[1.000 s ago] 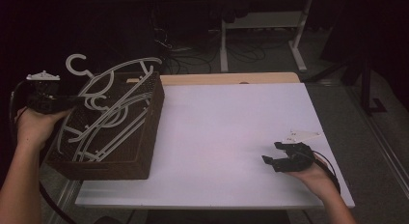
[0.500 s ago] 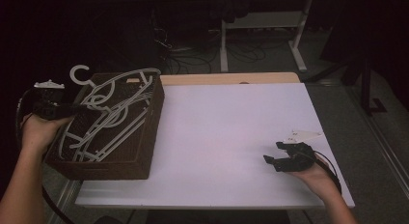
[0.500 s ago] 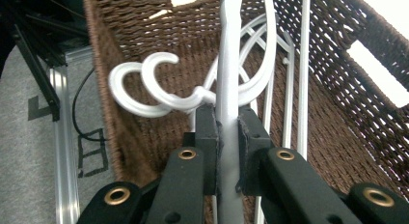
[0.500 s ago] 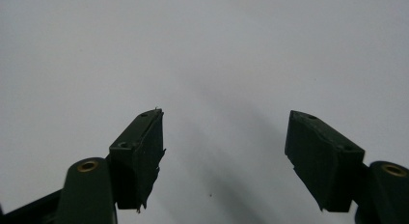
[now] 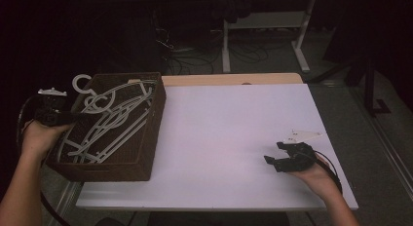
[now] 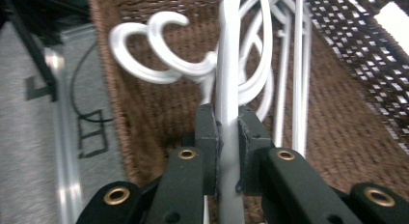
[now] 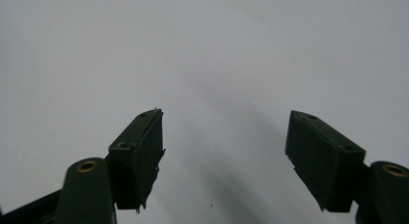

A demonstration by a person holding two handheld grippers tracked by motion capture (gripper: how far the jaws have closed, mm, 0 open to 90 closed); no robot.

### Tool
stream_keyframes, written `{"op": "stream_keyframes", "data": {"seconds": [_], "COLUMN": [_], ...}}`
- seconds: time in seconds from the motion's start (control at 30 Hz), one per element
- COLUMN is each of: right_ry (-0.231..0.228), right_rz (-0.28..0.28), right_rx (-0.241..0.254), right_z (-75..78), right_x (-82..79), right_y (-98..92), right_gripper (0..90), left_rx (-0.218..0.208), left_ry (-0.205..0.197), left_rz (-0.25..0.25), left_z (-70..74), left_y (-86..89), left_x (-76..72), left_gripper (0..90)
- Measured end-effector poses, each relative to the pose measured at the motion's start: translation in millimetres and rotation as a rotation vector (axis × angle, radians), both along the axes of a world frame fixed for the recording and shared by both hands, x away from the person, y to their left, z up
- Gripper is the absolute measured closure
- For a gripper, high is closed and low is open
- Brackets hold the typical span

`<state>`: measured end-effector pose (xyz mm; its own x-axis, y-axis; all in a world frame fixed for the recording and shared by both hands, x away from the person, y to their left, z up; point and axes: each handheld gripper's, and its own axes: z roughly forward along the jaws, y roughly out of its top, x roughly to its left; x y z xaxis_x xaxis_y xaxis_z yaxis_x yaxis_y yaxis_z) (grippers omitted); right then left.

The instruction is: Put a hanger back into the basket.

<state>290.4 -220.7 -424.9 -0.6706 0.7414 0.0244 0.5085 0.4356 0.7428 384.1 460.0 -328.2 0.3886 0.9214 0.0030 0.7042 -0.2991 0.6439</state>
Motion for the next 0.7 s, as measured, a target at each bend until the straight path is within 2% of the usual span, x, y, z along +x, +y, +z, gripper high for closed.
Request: {"op": "stream_keyframes", "data": {"seconds": [0.07, 0.13, 0.2, 0.33, 0.47, 0.57, 0.6, 0.67, 0.7], "right_ry": [-0.002, -0.002, -0.005, -0.012, -0.025, -0.038, -0.044, -0.048, -0.061], "right_rz": [-0.001, -0.002, -0.003, -0.004, -0.001, 0.001, 0.003, 0.006, 0.016], "right_rx": [0.005, 0.01, 0.01, 0.016, 0.03, 0.065, 0.074, 0.087, 0.104], "right_z": [0.2, 0.6, 1.0, 3.3, 9.6, 18.7, 22.1, 25.8, 33.7], "right_x": [-0.6, -0.5, -0.2, -0.1, 1.6, 3.5, 4.2, 4.9, 6.9], "right_y": [-0.9, -2.4, -3.6, -4.8, -4.0, -3.2, -2.6, -1.8, 0.4], "right_gripper": [28.5, 28.5, 28.4, 28.5, 27.2, 24.6, 22.9, 22.9, 17.8], "left_rx": [-0.014, -0.047, -0.089, -0.142, -0.213, -0.275, -0.286, -0.286, -0.334], "left_ry": [0.009, 0.008, -0.026, -0.078, -0.135, -0.176, -0.187, -0.187, -0.223], "left_rz": [-0.007, -0.013, -0.007, -0.018, -0.078, -0.125, -0.141, -0.141, -0.193], "left_z": [-4.1, -8.4, -8.1, 0.4, 12.2, 19.0, 20.4, 20.4, 21.7], "left_y": [-1.4, -0.2, 2.7, 0.5, -17.9, -37.4, -45.0, -45.0, -69.2], "left_x": [1.3, 1.0, -1.7, -7.5, -15.8, -23.4, -25.7, -25.7, -33.2], "left_gripper": [80.9, 77.3, 63.6, 52.5, 41.1, 36.5, 35.0, 33.6, 30.4]}}
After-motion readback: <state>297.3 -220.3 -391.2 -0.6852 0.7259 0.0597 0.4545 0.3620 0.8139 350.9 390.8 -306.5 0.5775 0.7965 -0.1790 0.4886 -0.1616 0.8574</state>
